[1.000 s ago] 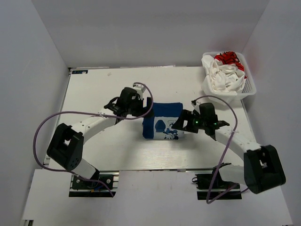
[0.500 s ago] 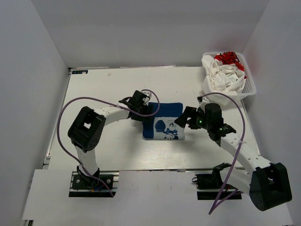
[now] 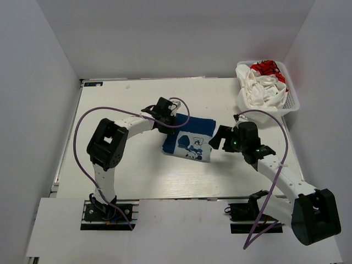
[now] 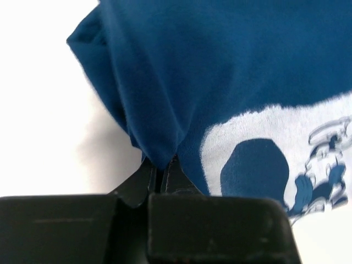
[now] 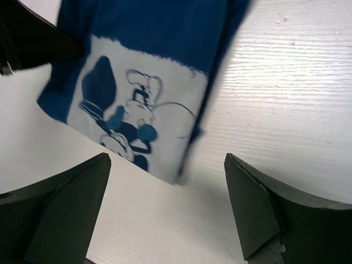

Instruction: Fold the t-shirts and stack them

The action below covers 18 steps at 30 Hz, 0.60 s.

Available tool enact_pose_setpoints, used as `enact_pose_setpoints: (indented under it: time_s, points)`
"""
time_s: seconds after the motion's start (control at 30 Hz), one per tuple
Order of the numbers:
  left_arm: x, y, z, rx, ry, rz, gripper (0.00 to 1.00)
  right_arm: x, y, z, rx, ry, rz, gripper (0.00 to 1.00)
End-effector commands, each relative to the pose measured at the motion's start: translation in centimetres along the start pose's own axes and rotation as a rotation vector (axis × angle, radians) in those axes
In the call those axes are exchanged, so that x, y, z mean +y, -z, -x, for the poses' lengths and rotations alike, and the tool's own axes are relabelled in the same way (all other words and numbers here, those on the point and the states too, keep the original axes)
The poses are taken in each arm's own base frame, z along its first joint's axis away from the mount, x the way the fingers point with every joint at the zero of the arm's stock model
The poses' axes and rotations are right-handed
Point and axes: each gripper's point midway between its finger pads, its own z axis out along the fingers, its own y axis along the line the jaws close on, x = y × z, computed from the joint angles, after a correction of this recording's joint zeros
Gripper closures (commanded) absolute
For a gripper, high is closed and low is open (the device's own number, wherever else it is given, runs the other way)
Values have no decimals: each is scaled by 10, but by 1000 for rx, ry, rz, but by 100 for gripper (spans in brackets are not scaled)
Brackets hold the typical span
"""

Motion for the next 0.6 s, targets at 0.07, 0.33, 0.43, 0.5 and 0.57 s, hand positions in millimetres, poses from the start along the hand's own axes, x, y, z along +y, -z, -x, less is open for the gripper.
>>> enact_pose_setpoints:
  time_s: [0.07,0.33,0.43,0.5,0.57]
  points:
    - [77,33,58,-66,-104,299,100,-1,-3,23,-57,16,-34,10]
    - [193,67,85,-53,-120,634,100,4,-11,53,-96,32,-60,10]
    - [233,82,97,-60,-109,694,100,3,-20,57,-80,38,-72,10]
    - [270,92,103,-53,-81,755,100,4,-28,62,-59,38,-75,10]
    - [292,99,106,-50,-54,778,100,8,-30,65,-46,38,-68,10]
